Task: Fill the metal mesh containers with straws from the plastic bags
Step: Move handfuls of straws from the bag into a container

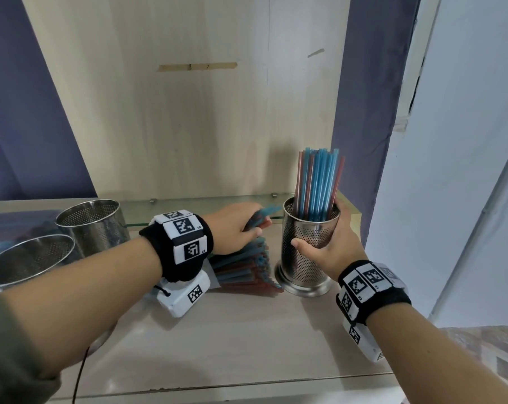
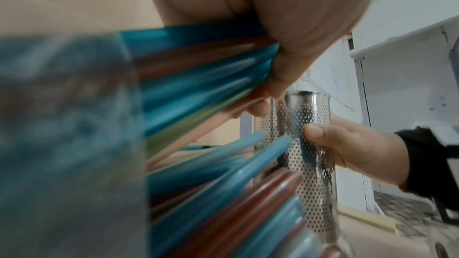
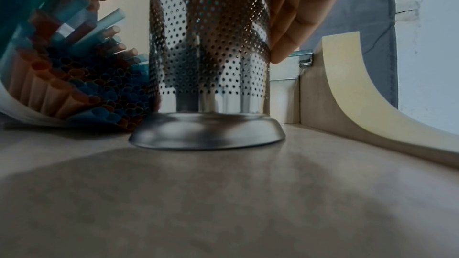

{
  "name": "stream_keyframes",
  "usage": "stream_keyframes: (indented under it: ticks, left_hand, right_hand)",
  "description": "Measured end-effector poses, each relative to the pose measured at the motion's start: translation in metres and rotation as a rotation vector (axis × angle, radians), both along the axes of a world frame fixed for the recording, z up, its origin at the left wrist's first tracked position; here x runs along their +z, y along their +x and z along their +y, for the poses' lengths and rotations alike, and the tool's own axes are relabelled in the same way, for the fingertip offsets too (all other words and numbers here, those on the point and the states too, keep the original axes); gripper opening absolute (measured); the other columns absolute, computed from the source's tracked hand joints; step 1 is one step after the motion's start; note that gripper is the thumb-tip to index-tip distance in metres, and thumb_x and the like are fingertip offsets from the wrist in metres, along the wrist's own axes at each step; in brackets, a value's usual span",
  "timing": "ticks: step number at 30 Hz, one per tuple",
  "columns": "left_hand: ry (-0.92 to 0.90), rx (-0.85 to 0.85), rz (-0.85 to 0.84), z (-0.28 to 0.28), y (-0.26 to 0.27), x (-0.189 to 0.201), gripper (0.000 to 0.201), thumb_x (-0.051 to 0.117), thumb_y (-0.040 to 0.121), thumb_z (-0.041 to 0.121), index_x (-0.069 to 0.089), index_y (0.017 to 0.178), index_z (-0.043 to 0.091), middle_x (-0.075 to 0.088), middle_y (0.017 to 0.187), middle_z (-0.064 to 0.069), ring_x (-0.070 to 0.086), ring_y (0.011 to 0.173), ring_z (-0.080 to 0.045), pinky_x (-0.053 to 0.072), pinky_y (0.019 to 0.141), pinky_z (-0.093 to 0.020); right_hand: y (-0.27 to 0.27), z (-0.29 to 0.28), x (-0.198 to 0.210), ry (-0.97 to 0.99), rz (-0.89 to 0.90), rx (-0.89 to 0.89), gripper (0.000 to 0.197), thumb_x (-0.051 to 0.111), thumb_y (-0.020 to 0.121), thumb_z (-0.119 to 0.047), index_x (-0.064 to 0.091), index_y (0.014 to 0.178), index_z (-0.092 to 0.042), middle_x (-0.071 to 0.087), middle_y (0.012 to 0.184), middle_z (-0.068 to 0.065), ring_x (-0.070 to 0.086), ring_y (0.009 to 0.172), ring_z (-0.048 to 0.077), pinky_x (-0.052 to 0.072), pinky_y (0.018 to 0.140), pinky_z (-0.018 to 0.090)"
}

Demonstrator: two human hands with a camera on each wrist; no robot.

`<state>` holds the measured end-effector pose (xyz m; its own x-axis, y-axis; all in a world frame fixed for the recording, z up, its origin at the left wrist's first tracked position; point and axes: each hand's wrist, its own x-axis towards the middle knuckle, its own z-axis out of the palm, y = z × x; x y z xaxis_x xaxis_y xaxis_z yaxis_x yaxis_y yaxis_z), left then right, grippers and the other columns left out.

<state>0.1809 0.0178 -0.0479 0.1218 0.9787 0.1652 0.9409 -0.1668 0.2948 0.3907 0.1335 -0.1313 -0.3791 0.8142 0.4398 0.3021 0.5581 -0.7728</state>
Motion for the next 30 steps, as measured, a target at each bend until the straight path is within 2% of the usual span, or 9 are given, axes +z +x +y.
stream_keyframes:
  ticks: [2, 5, 8, 12, 14, 17, 20, 26, 30]
  left_hand:
    - [-0.022, -0.006, -0.055, 0.001, 0.002, 0.006, 0.014, 0.054, 0.096, 0.019, 0.056, 0.109, 0.013, 0.066, 0.108, -0.005, 0.062, 0.099, -0.022, 0.049, 0.093, -0.041]
    - [-0.026, -0.042, -0.205, 0.004, 0.005, 0.015, 0.006, 0.05, 0.099, 0.016, 0.051, 0.1, 0.021, 0.066, 0.088, 0.006, 0.065, 0.079, -0.011, 0.054, 0.084, -0.03]
    - [0.019, -0.044, -0.328, 0.007, 0.009, 0.025, 0.002, 0.048, 0.1, 0.016, 0.049, 0.101, 0.017, 0.055, 0.074, 0.005, 0.056, 0.067, -0.011, 0.054, 0.078, -0.034]
    - [0.141, 0.021, -0.364, 0.014, 0.01, 0.039, 0.009, 0.052, 0.098, 0.026, 0.053, 0.098, 0.017, 0.052, 0.065, 0.006, 0.05, 0.053, -0.003, 0.048, 0.062, -0.018]
    - [0.201, 0.056, -0.437, 0.019, 0.008, 0.043, 0.01, 0.055, 0.097, 0.027, 0.054, 0.092, 0.019, 0.052, 0.063, 0.007, 0.049, 0.049, 0.001, 0.046, 0.059, -0.016]
    - [0.302, 0.119, -0.512, 0.025, 0.004, 0.049, 0.014, 0.055, 0.098, 0.027, 0.052, 0.085, 0.021, 0.051, 0.065, 0.005, 0.048, 0.049, -0.001, 0.048, 0.058, -0.019]
    - [0.42, 0.16, -0.632, 0.027, 0.002, 0.061, 0.012, 0.056, 0.097, 0.026, 0.053, 0.089, 0.018, 0.052, 0.069, 0.004, 0.049, 0.054, -0.007, 0.05, 0.058, -0.023]
    - [0.542, 0.143, -0.825, 0.034, -0.003, 0.09, 0.015, 0.056, 0.098, 0.021, 0.052, 0.084, 0.018, 0.05, 0.066, 0.003, 0.047, 0.049, -0.008, 0.047, 0.052, -0.024]
    - [0.629, 0.114, -0.896, 0.034, -0.008, 0.12, 0.015, 0.057, 0.096, 0.026, 0.052, 0.084, 0.019, 0.051, 0.059, 0.008, 0.048, 0.049, -0.009, 0.047, 0.054, -0.03]
  right_hand:
    - [0.0, 0.0, 0.0, -0.001, 0.007, 0.002, 0.122, 0.09, 0.06, -0.045, 0.012, 0.152, -0.03, 0.047, 0.147, -0.002, 0.055, 0.125, 0.014, 0.04, 0.1, 0.023]
    - [0.0, 0.0, -0.001, -0.003, 0.005, 0.001, 0.122, 0.09, 0.059, -0.047, 0.012, 0.152, -0.032, 0.048, 0.146, -0.002, 0.055, 0.125, 0.014, 0.04, 0.1, 0.024]
    - [0.0, 0.001, -0.001, -0.007, 0.004, 0.007, 0.122, 0.09, 0.058, -0.047, 0.012, 0.151, -0.033, 0.048, 0.146, -0.003, 0.056, 0.124, 0.014, 0.041, 0.101, 0.025]
    - [0.0, 0.003, -0.003, -0.009, 0.02, 0.016, 0.123, 0.09, 0.056, -0.049, 0.014, 0.151, -0.032, 0.048, 0.145, -0.005, 0.055, 0.124, 0.012, 0.043, 0.105, 0.029]
    - [0.0, 0.003, -0.003, -0.013, 0.035, 0.026, 0.124, 0.088, 0.054, -0.053, 0.014, 0.151, -0.033, 0.048, 0.145, -0.006, 0.055, 0.124, 0.01, 0.043, 0.108, 0.032]
    - [-0.001, 0.004, -0.004, -0.021, 0.045, 0.036, 0.125, 0.087, 0.052, -0.055, 0.014, 0.15, -0.034, 0.048, 0.144, -0.007, 0.054, 0.125, 0.01, 0.042, 0.107, 0.03]
    - [-0.001, 0.005, -0.004, -0.017, 0.043, 0.046, 0.125, 0.088, 0.052, -0.054, 0.014, 0.151, -0.033, 0.047, 0.145, -0.007, 0.053, 0.126, 0.009, 0.043, 0.108, 0.032]
    - [-0.001, 0.003, -0.003, -0.011, 0.054, 0.043, 0.126, 0.087, 0.051, -0.054, 0.013, 0.151, -0.032, 0.047, 0.145, -0.006, 0.051, 0.128, 0.01, 0.041, 0.111, 0.032]
    - [-0.001, 0.002, -0.002, -0.015, 0.057, 0.04, 0.122, 0.091, 0.058, -0.042, 0.014, 0.152, -0.029, 0.048, 0.143, -0.005, 0.051, 0.128, 0.011, 0.04, 0.11, 0.029]
